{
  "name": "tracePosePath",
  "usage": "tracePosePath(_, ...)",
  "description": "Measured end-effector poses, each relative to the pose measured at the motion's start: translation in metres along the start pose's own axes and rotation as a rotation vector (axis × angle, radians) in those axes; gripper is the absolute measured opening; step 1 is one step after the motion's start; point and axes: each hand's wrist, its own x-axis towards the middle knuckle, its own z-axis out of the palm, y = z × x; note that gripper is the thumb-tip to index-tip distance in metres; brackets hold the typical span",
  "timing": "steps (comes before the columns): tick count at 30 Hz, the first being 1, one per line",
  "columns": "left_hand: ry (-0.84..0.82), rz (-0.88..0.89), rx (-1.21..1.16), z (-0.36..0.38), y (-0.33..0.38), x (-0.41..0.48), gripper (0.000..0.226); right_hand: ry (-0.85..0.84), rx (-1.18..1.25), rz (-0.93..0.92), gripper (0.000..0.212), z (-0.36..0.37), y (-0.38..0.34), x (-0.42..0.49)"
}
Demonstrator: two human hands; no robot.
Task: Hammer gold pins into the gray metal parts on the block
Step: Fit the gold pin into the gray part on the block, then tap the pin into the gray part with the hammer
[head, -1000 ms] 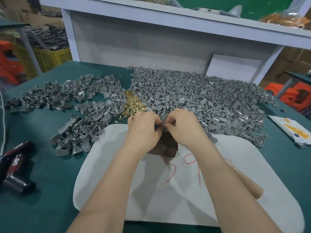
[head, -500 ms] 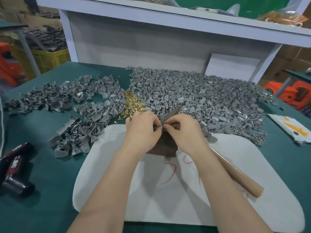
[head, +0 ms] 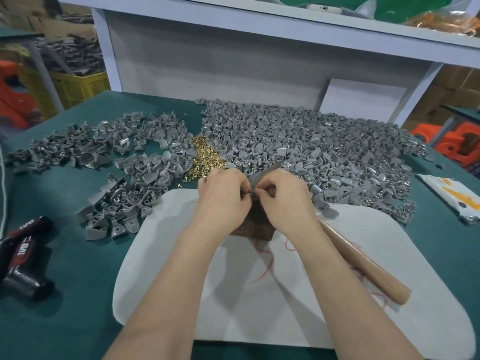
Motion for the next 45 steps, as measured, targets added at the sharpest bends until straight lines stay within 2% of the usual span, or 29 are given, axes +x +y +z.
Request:
tracePosePath(11,0.009,0.017,0.009,0.000,0.000,0.000,0.010,-0.021,-0.086,0.038,0.011,0.000,-0.007,0.000)
tracePosePath(22,0.010,-0.003,-0.009,-0.001,0.001,-0.001,0.008,0.037,0.045,0.048,0.008,0.003,0.000,-0.004)
tracePosePath(30,0.010,-0.027,-0.017,-0.002,0.000,-0.002,0.005,-0.069,0.056,0.020,0.014,-0.012,0.010,0.003)
tracePosePath(33,0.032,-0.042,-0.036,-0.002,-0.001,-0.002,0.010,-0.034,0.000,0.142,0.021,-0.028,0.031,0.003)
tracePosePath(35,0.031,-0.054,-0.050,-0.002,-0.002,-0.001,0.013,-0.147,-0.211,0.285,0.032,-0.032,0.041,-0.001)
tracePosePath(38,0.022,-0.069,-0.050,-0.001,-0.002,0.000,0.008,-0.303,-0.319,0.348,0.025,-0.027,0.043,-0.001)
tracePosePath(40,0.019,-0.074,-0.039,-0.001,-0.003,-0.001,0.006,-0.276,-0.309,0.318,0.023,-0.028,0.040,-0.001)
tracePosePath(45,0.018,-0.105,-0.034,0.000,-0.003,0.000,0.006,-0.183,-0.081,0.249,0.015,-0.051,0.036,-0.007)
